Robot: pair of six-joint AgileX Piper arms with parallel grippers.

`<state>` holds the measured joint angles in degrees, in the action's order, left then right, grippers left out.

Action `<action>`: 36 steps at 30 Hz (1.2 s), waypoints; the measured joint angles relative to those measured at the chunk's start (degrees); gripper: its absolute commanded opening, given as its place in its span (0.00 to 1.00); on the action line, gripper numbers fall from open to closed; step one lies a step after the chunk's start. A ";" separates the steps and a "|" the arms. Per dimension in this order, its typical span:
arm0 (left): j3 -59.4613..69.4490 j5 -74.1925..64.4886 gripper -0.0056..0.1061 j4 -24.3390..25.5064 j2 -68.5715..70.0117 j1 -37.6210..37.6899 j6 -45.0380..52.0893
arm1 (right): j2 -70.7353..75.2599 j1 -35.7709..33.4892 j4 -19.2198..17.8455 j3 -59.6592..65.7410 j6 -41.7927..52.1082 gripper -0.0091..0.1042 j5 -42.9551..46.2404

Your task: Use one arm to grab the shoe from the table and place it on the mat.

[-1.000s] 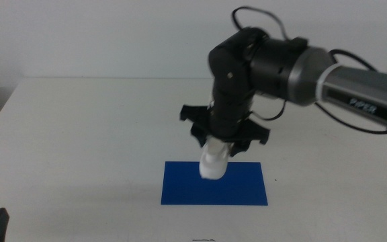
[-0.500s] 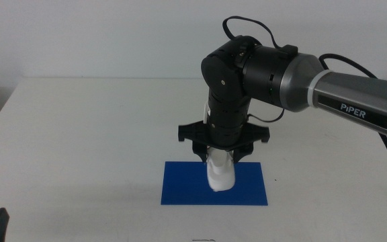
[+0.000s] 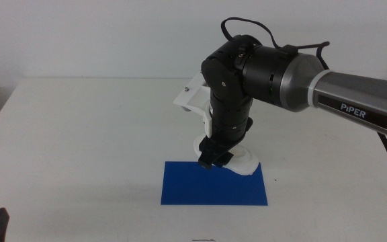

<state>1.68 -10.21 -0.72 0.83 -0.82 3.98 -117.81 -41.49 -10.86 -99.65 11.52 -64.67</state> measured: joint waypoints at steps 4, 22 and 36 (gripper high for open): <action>0.00 0.00 0.89 0.00 0.00 0.00 0.00 | 0.00 0.00 0.35 0.00 3.41 0.07 1.59; 0.00 0.00 0.89 0.00 0.00 0.00 0.00 | -1.82 0.00 10.86 0.00 30.76 0.07 2.05; 0.00 0.00 0.89 0.00 0.00 0.00 0.00 | -5.30 0.00 9.32 0.00 30.76 0.07 2.38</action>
<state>1.68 -10.21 -0.72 0.83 -0.82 3.98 -123.11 -41.49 -1.54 -99.65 42.29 -62.29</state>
